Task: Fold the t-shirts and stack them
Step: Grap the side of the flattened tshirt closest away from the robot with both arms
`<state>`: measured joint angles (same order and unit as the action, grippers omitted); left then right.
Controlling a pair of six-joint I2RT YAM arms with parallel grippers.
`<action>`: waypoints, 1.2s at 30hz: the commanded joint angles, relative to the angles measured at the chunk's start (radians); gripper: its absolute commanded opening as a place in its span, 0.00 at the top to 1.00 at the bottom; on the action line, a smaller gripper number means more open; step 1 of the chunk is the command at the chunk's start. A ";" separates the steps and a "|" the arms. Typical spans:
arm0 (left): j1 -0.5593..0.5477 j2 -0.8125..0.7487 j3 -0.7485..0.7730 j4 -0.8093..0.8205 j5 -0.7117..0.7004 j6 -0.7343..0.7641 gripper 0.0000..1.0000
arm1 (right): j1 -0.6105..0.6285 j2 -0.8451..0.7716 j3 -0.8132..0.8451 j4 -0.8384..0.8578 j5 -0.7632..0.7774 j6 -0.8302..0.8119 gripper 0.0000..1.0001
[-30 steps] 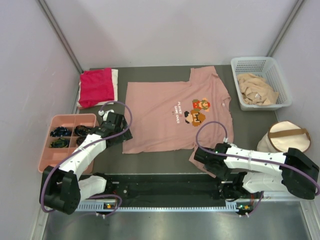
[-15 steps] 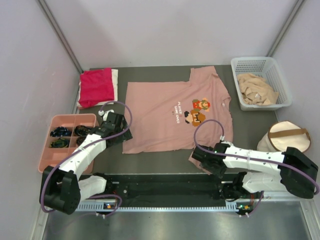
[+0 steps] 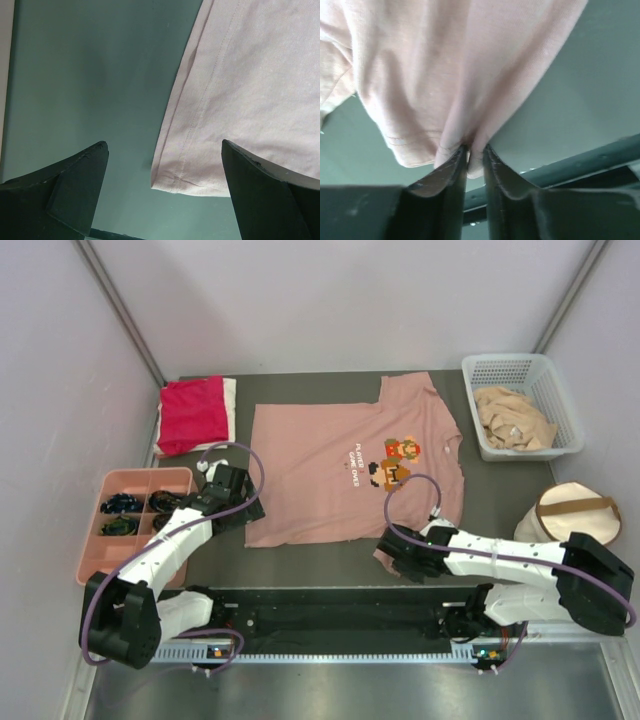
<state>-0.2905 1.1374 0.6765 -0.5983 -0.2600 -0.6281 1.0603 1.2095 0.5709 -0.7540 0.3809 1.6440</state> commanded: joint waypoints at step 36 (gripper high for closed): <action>-0.010 -0.114 -0.169 -0.028 0.179 -0.257 0.18 | 0.013 -0.005 0.020 -0.027 0.012 -0.009 1.00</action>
<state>-0.2947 1.0237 0.5194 -0.6373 -0.1131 -0.8478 1.0603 1.2129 0.5713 -0.7525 0.3771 1.6493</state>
